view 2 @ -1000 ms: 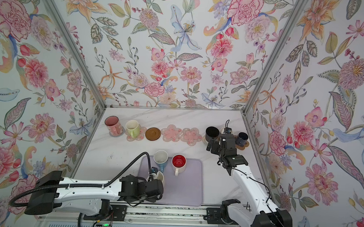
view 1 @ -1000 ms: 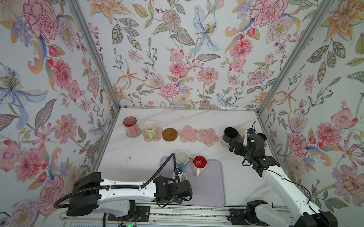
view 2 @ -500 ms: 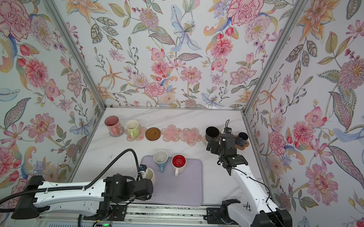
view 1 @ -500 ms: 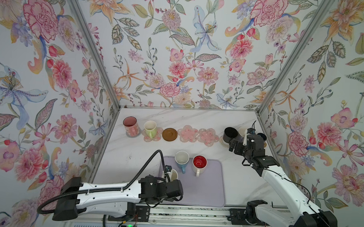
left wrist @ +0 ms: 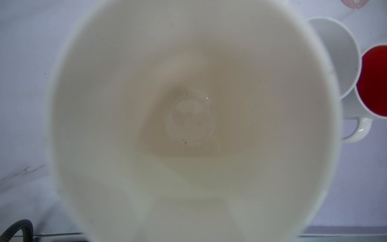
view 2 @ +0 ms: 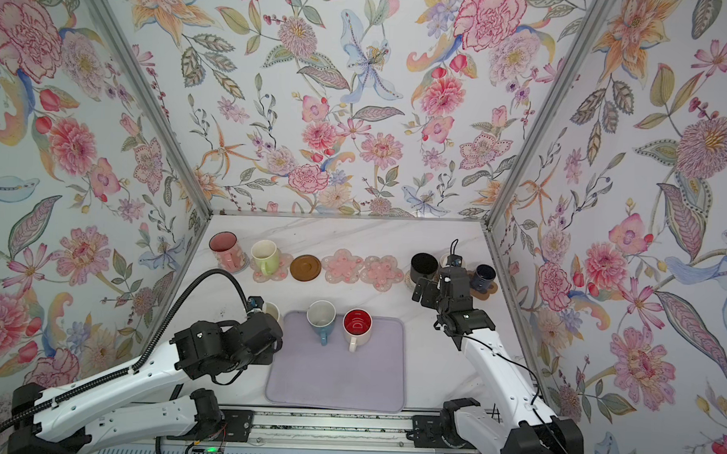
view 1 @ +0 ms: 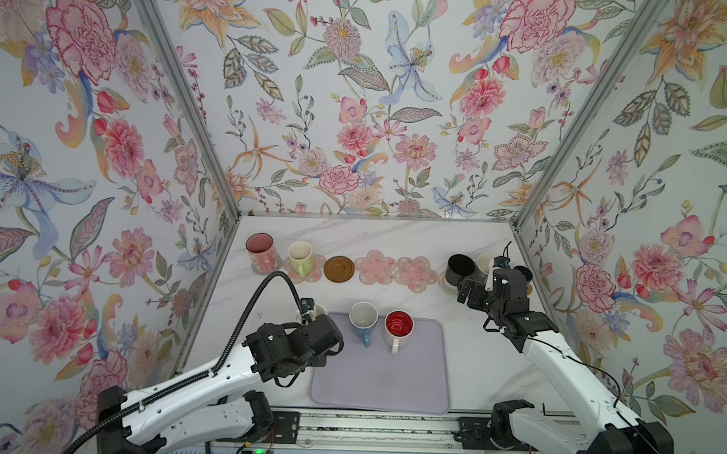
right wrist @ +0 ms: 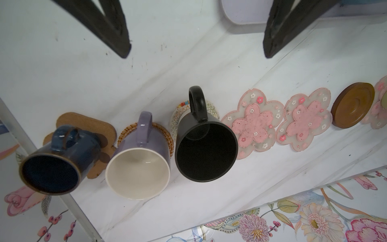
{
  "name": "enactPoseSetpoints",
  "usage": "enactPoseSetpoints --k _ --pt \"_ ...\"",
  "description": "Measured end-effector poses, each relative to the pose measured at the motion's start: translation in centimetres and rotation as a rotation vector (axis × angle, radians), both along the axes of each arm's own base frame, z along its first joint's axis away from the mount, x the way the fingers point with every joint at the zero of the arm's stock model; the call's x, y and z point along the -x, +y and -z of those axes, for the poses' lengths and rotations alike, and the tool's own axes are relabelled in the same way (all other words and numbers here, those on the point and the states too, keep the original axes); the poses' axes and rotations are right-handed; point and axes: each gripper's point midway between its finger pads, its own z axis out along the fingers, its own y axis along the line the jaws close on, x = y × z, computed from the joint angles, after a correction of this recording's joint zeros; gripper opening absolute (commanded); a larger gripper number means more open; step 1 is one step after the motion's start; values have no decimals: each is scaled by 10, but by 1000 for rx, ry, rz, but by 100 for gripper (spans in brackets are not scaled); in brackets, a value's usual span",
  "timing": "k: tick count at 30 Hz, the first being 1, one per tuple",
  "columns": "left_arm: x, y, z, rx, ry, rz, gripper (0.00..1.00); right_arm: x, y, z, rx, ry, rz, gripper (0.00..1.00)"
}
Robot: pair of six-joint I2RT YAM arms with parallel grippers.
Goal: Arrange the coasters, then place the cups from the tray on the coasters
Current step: 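Lift the cream mug and carry it toward the brown wooden coaster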
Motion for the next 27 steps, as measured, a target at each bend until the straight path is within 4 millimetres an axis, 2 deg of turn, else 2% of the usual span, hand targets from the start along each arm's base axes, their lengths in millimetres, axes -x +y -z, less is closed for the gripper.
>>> enactPoseSetpoints --k 5,10,14,20,27 --pt "-48 2 -21 -32 -55 -3 0 5 0 -1 -3 6 -5 99" --pt "-96 0 -26 -42 -71 20 0 13 1 -15 -20 -25 -18 99" --pt "-132 -2 -21 -44 -68 45 0 21 1 -23 -30 -43 -26 99" --pt "-180 -15 -9 -49 -52 89 0 29 3 -23 -39 -28 -41 99" --pt "-220 -30 12 -47 -18 125 0 32 4 -21 -42 -16 -48 99"
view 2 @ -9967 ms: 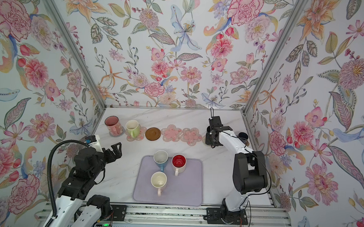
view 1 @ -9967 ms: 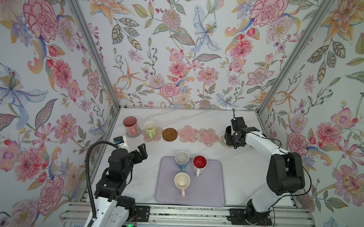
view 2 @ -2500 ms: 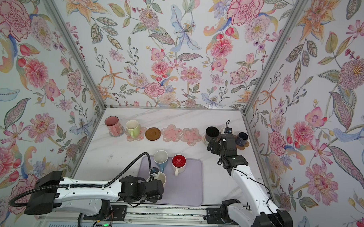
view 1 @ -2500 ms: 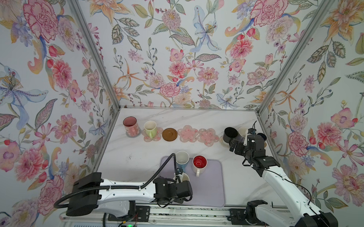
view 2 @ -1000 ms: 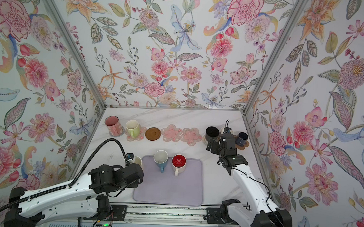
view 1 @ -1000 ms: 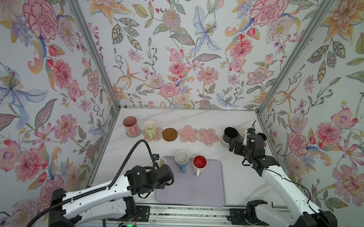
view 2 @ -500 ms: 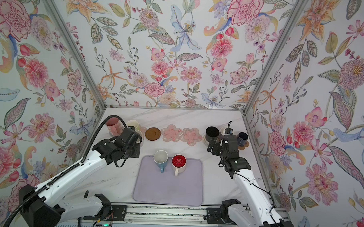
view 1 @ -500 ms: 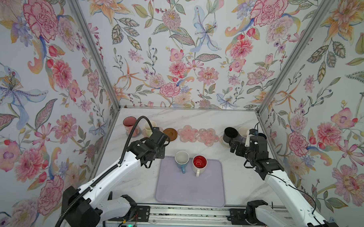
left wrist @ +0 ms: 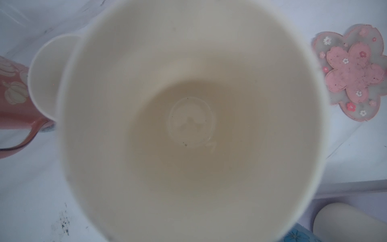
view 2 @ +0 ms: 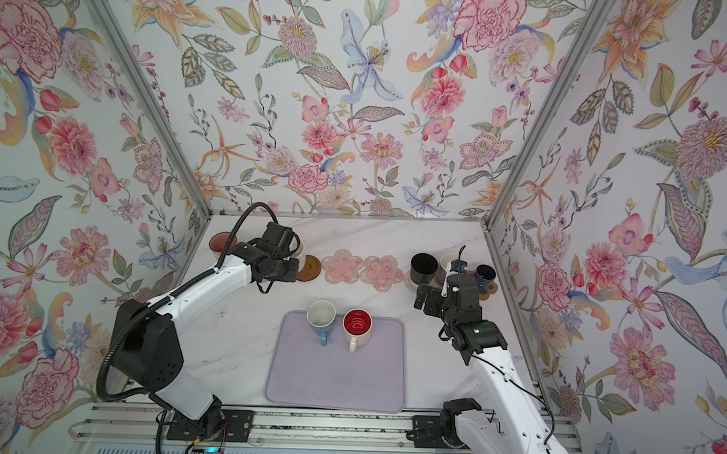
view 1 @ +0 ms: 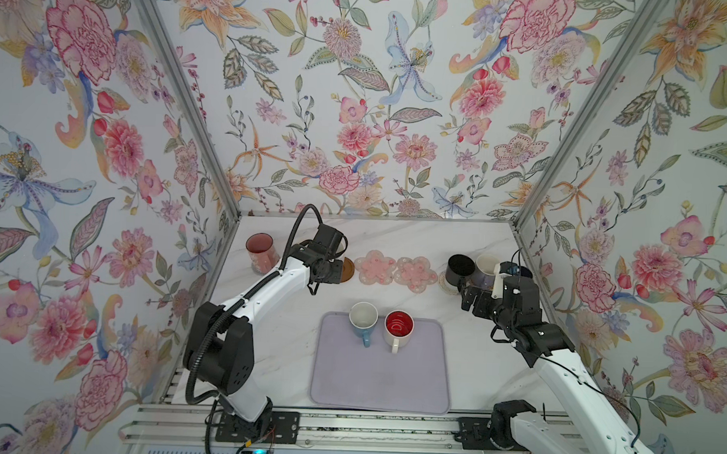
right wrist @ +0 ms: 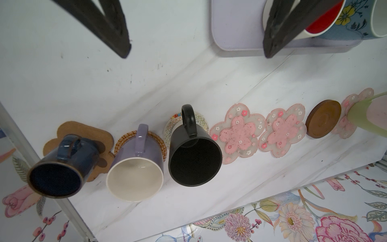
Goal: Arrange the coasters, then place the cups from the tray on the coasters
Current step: 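Lift the cream mug and carry it toward the brown wooden coaster, then lower the cream mug onto the brown wooden coaster beside the green mug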
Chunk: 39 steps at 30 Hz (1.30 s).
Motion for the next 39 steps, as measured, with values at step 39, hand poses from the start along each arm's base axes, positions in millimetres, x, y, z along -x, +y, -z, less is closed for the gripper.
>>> enactPoseSetpoints --k 39 --pt "-50 -11 48 50 82 11 0 -1 1 4 -7 16 -6 99"
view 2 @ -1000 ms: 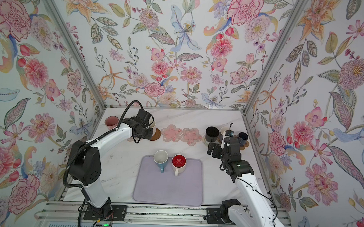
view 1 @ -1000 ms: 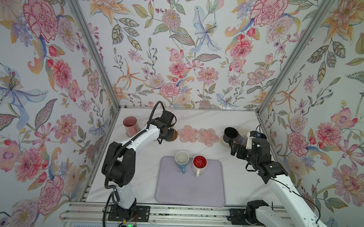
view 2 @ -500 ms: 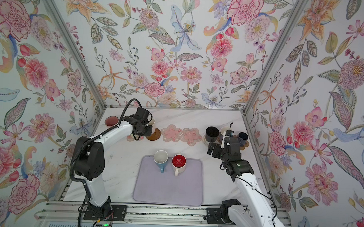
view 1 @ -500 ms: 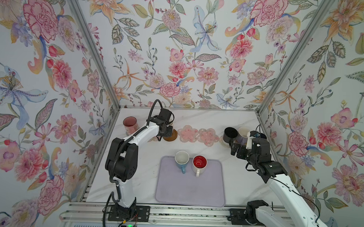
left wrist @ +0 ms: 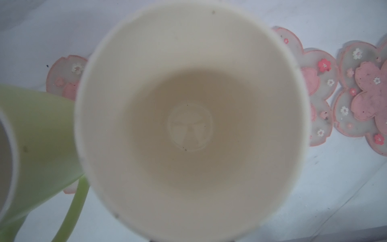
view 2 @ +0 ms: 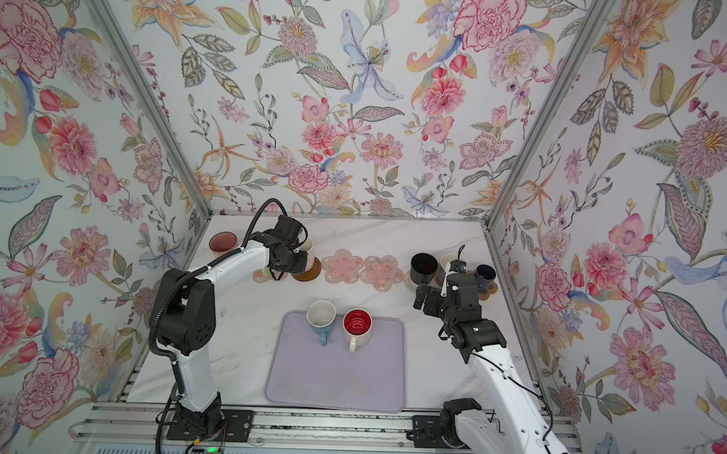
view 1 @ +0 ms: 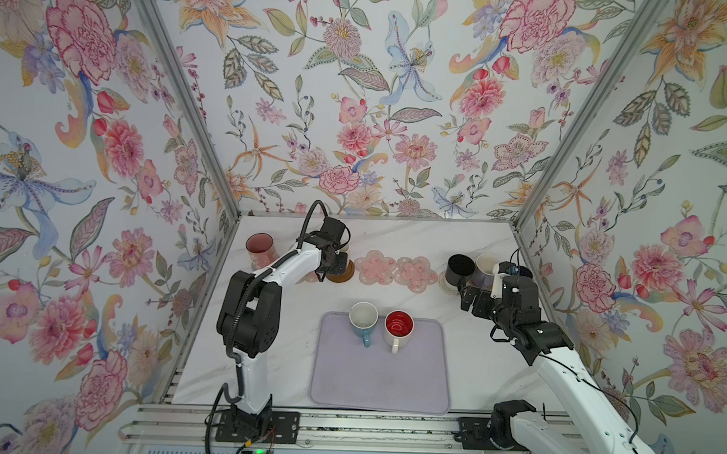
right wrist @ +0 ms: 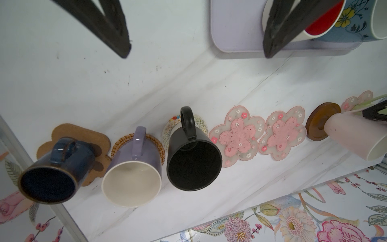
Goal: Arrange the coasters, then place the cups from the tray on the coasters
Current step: 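Lower the cream mug onto the brown wooden coaster beside the green mug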
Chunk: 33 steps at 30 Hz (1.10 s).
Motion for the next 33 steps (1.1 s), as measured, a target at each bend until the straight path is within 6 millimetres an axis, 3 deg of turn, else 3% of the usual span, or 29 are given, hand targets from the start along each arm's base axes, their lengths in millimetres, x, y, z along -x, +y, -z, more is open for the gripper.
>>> enactPoseSetpoints --k 33 --pt "-1 0 9 -8 18 0 0 0 0 0 0 0 0 99"
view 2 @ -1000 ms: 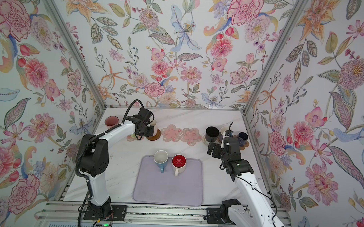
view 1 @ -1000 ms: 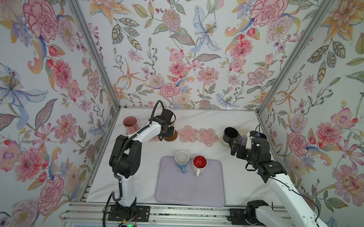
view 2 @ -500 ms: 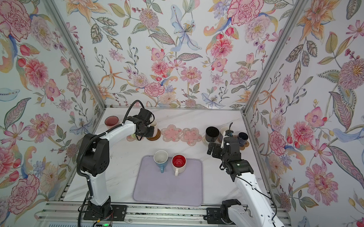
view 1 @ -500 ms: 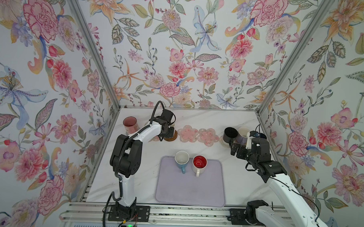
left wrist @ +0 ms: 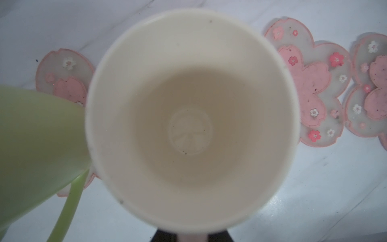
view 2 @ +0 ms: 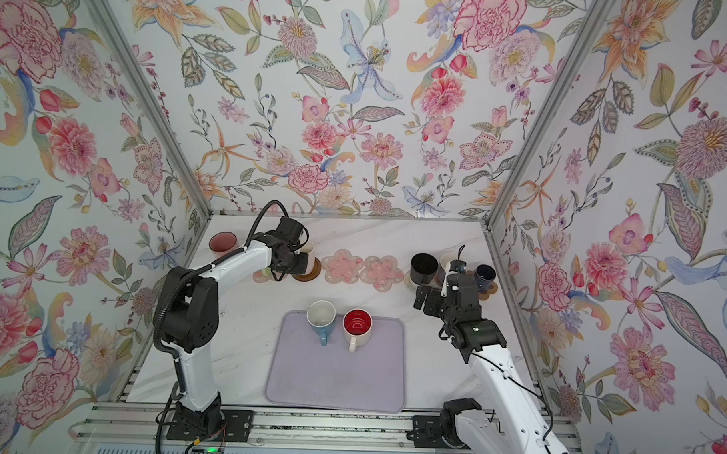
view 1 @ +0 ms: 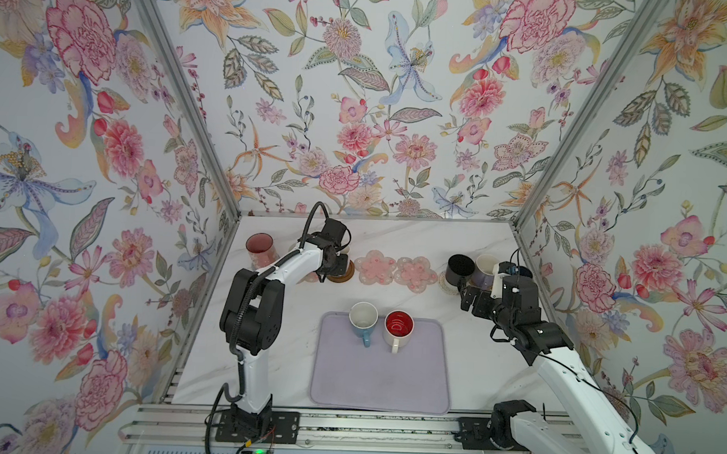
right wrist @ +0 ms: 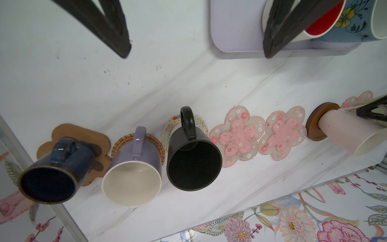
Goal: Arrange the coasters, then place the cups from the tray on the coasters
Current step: 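Lower the cream mug onto the brown wooden coaster beside the green mug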
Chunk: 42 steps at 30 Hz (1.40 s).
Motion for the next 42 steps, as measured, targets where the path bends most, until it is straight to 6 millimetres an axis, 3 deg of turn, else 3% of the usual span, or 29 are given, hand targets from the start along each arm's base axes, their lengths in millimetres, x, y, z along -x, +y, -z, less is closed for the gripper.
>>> enactPoseSetpoints --k 20,27,42 --pt "-2 0 1 -3 -2 -2 1 0 -2 0 0 0 6 99" --pt "-2 0 1 -6 -3 -3 17 0 -2 0 0 0 7 99" --pt "-4 5 1 -34 -14 -20 34 0 -2 0 0 0 7 99"
